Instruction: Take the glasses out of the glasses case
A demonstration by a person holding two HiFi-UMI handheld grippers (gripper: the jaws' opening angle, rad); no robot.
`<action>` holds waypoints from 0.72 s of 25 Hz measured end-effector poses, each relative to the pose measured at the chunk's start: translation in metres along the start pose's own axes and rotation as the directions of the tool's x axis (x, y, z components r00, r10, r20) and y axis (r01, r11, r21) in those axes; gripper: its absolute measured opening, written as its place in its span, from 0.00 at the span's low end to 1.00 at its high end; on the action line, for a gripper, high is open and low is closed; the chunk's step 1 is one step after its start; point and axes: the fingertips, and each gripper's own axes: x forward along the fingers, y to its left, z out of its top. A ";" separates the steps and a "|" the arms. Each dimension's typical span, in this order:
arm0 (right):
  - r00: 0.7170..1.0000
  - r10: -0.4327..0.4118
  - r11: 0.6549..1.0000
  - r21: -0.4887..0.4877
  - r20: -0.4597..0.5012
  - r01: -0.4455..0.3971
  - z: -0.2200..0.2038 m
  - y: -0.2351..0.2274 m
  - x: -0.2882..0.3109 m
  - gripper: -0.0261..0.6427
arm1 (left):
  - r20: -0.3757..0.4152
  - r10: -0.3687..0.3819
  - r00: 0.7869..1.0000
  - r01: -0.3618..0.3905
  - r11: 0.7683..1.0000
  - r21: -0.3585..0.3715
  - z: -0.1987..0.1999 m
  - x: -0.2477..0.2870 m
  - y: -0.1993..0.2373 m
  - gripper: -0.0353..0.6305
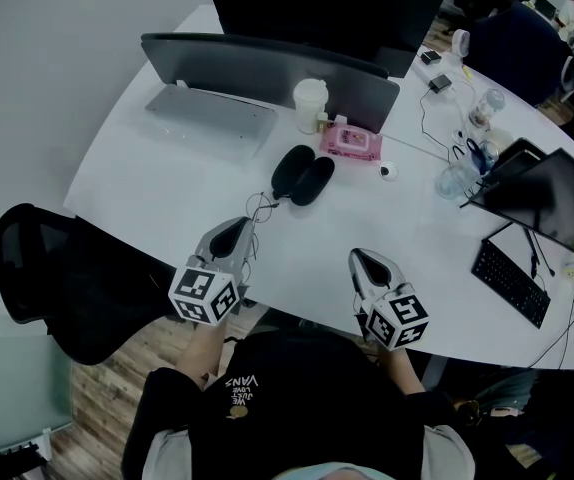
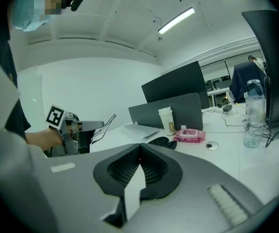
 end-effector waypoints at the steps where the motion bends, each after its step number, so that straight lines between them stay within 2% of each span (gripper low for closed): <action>1: 1.000 0.001 1.000 0.003 -0.003 -0.001 -0.001 -0.001 0.001 0.04 | -0.001 0.000 1.000 0.000 1.000 0.005 0.000 0.000 -0.001 0.07; 18: 0.999 0.000 1.000 -0.015 -0.034 0.000 -0.006 -0.006 0.004 0.04 | -0.002 -0.005 1.000 0.005 1.000 0.002 0.002 0.005 -0.005 0.07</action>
